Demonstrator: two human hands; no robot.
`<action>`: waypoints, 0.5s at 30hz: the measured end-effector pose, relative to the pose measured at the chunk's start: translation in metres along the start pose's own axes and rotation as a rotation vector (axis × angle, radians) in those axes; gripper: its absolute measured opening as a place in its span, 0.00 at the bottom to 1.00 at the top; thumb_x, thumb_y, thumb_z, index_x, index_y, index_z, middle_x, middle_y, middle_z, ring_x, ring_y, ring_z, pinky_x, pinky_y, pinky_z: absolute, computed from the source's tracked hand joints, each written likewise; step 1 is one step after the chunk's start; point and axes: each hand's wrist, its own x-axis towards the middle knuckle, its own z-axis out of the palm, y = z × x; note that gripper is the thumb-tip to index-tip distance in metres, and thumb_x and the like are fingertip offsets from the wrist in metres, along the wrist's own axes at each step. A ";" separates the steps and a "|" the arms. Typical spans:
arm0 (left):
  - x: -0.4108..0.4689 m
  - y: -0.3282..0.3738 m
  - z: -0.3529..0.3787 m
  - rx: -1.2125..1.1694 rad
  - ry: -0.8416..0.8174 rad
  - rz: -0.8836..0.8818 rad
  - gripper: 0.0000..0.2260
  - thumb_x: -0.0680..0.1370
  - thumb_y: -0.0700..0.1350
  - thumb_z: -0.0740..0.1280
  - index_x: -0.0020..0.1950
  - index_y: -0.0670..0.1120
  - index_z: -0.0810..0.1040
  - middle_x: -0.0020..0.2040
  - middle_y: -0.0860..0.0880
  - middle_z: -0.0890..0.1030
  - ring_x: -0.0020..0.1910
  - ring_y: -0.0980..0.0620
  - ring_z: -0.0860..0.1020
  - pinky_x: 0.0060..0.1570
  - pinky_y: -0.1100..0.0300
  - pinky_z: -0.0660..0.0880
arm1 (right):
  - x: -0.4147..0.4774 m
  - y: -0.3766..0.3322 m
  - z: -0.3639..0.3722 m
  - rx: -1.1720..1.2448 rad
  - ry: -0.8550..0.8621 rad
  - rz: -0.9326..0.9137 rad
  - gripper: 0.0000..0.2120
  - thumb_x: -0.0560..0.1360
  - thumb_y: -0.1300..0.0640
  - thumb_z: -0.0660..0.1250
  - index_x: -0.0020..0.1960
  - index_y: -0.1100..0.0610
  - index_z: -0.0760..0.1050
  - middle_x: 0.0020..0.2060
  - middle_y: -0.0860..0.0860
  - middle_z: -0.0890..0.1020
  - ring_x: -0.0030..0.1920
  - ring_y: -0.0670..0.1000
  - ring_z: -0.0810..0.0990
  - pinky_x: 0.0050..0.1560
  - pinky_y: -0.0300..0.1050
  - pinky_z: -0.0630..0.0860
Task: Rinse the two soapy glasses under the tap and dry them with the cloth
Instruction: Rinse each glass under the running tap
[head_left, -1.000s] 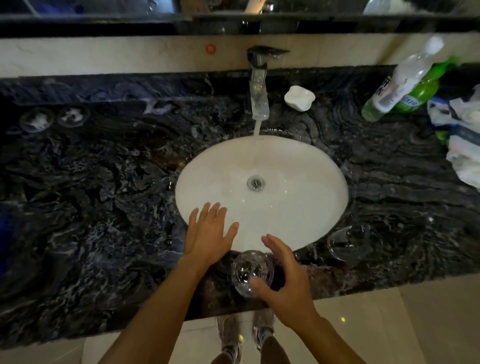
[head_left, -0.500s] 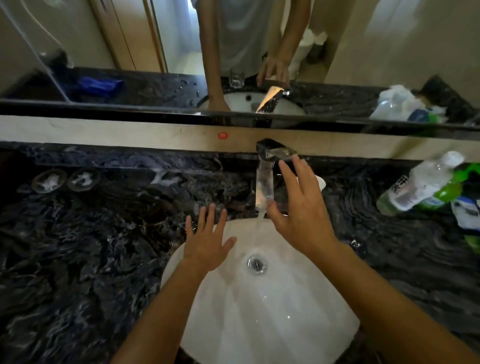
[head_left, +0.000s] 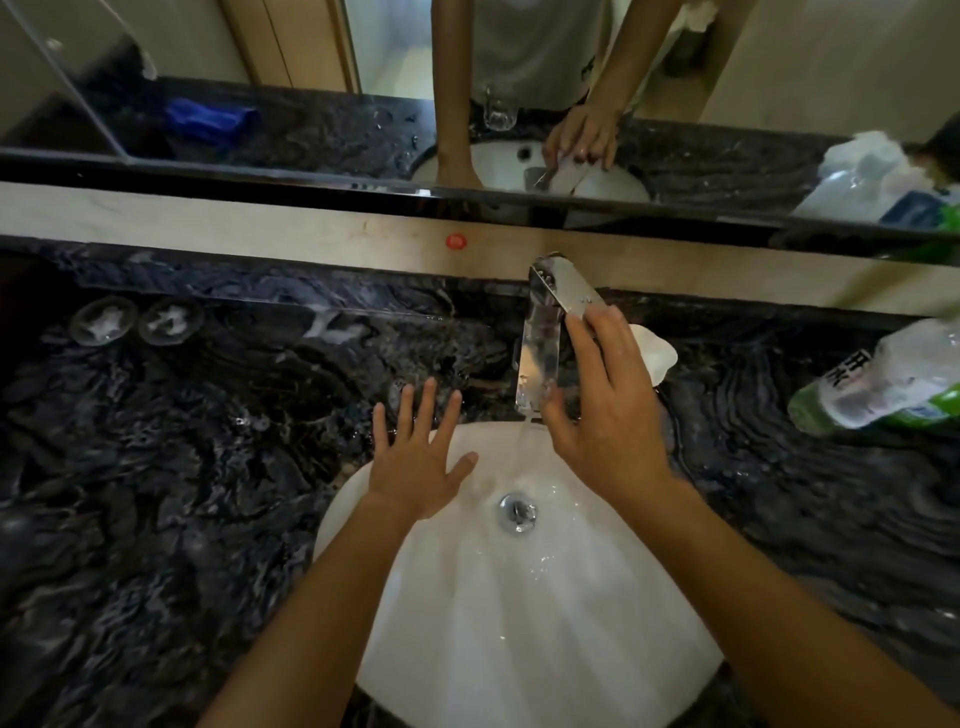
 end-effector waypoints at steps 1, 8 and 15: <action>0.000 0.000 -0.001 0.009 -0.005 -0.002 0.36 0.78 0.71 0.37 0.79 0.57 0.28 0.81 0.48 0.30 0.80 0.43 0.29 0.76 0.36 0.31 | -0.004 0.001 0.001 0.004 -0.010 0.000 0.30 0.76 0.60 0.70 0.75 0.66 0.67 0.75 0.63 0.68 0.78 0.64 0.62 0.75 0.63 0.66; -0.006 0.006 -0.014 0.000 -0.080 -0.005 0.34 0.82 0.68 0.43 0.81 0.56 0.31 0.82 0.47 0.31 0.80 0.42 0.31 0.77 0.37 0.33 | -0.010 0.002 -0.001 -0.002 -0.077 0.018 0.32 0.77 0.62 0.69 0.78 0.65 0.64 0.78 0.62 0.64 0.80 0.63 0.57 0.76 0.63 0.65; -0.030 0.009 -0.031 -0.046 -0.118 0.016 0.33 0.83 0.67 0.44 0.84 0.53 0.40 0.84 0.46 0.38 0.82 0.42 0.37 0.79 0.38 0.37 | -0.014 -0.007 -0.018 -0.015 -0.199 0.046 0.36 0.74 0.61 0.71 0.78 0.65 0.61 0.79 0.62 0.62 0.81 0.63 0.56 0.77 0.63 0.63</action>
